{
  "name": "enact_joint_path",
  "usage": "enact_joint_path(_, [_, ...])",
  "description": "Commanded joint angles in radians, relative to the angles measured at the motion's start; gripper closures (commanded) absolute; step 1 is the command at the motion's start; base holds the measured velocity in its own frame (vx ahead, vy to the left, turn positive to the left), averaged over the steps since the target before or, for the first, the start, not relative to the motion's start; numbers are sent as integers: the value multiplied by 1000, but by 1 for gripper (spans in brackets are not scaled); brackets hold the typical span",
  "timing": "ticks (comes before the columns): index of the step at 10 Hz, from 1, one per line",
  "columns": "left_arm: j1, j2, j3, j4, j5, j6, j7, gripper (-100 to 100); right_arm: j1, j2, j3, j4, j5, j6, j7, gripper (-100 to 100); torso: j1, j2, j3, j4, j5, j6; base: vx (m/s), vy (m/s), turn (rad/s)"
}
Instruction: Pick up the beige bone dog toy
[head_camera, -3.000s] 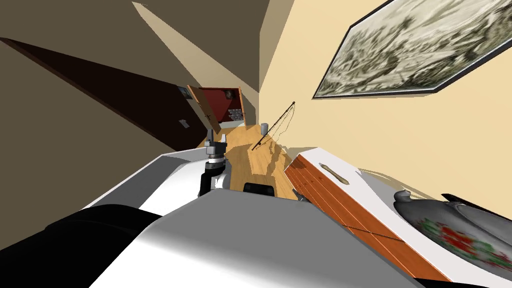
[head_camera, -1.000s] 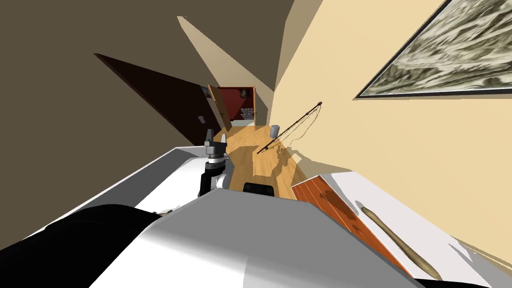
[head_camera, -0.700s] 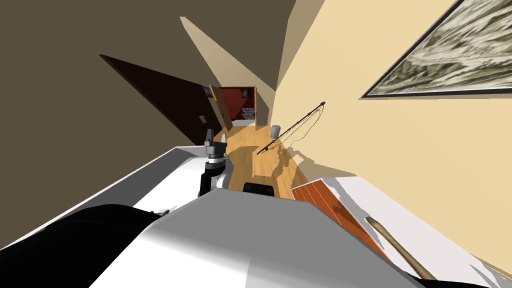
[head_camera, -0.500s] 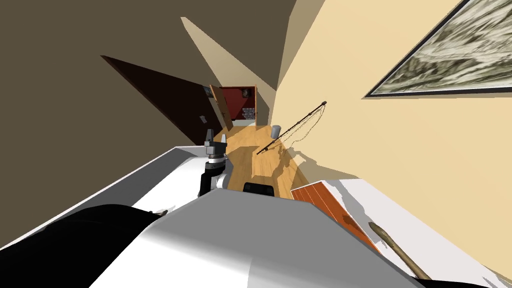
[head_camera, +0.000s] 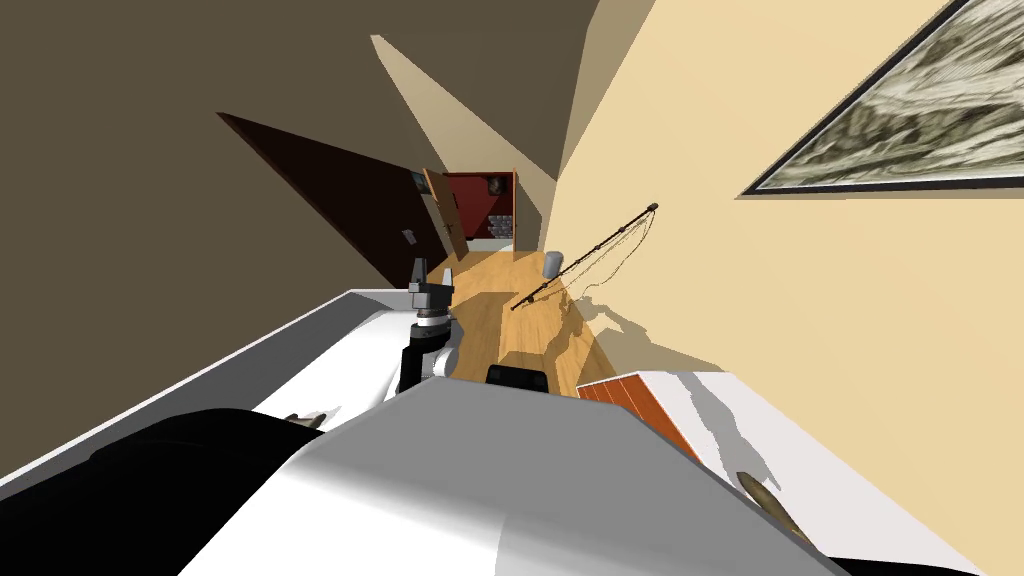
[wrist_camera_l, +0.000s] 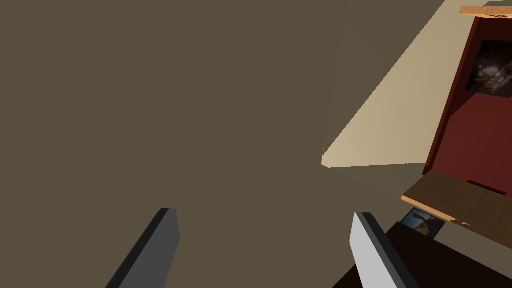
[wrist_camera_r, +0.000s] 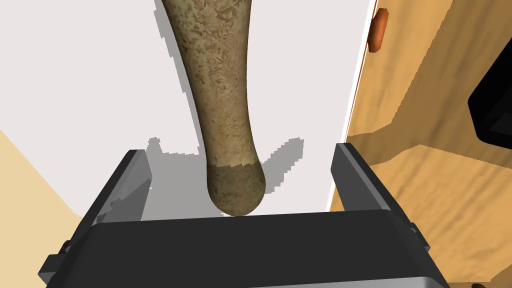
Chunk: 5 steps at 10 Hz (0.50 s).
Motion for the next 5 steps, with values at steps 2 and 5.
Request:
enact_joint_path(2, [0,0,0,0,0,0,0,0,-1,0,-1,2,1,-2,3,0,5,1,1,0,1,0,13,-47,13])
enact_joint_path(5, [0,0,0,0,0,0,0,0,26,69,-56,43,-42,-17,70,-100,11,4,3,1,2,1,-19,-12,197])
